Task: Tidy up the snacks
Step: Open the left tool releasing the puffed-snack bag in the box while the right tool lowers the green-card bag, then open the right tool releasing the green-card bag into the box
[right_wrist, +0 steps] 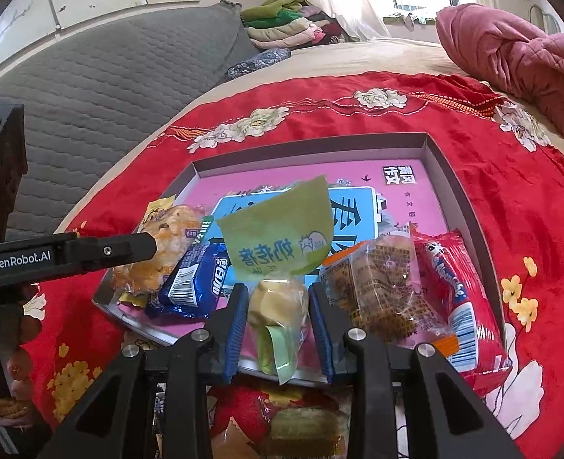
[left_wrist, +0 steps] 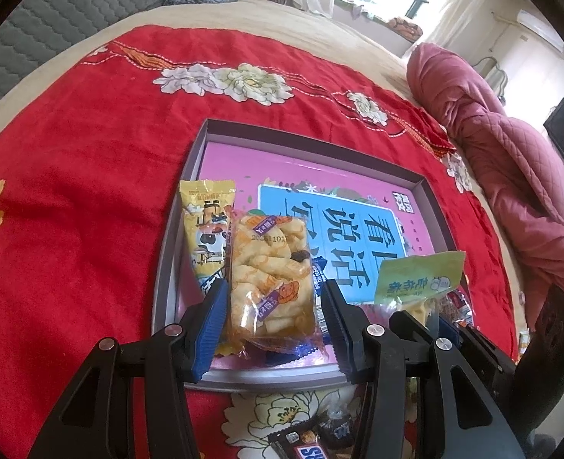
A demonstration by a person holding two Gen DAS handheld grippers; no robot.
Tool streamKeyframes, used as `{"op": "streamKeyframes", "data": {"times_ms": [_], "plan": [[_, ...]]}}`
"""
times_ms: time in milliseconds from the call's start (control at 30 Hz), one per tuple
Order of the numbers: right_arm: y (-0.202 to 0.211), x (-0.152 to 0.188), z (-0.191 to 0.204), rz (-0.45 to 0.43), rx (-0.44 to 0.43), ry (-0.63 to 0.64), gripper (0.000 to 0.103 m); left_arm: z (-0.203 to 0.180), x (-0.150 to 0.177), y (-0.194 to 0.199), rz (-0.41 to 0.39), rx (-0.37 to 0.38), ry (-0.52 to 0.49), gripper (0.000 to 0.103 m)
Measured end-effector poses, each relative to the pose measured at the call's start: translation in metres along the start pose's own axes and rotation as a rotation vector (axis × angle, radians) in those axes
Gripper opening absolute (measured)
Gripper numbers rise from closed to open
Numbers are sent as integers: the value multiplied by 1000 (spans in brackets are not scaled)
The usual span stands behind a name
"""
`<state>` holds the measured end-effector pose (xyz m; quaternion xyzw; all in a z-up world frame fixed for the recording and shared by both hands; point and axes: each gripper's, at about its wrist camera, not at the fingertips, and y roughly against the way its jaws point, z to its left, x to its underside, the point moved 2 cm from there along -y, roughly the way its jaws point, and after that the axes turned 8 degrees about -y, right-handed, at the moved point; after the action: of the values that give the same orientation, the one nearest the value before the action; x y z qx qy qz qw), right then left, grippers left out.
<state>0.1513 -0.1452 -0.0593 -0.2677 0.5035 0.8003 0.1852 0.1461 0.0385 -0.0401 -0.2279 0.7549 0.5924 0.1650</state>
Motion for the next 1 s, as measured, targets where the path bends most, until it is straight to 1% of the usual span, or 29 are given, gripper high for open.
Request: {"op": "streamKeyframes", "data": {"times_ms": [633,1000], "plan": [[4,0,1,-11,-20,-17,34,1,0,4,-4,2,3,52],[13,-2,-1,-39,-30,-27,35,1,0,8,-3,5,5,52]]}}
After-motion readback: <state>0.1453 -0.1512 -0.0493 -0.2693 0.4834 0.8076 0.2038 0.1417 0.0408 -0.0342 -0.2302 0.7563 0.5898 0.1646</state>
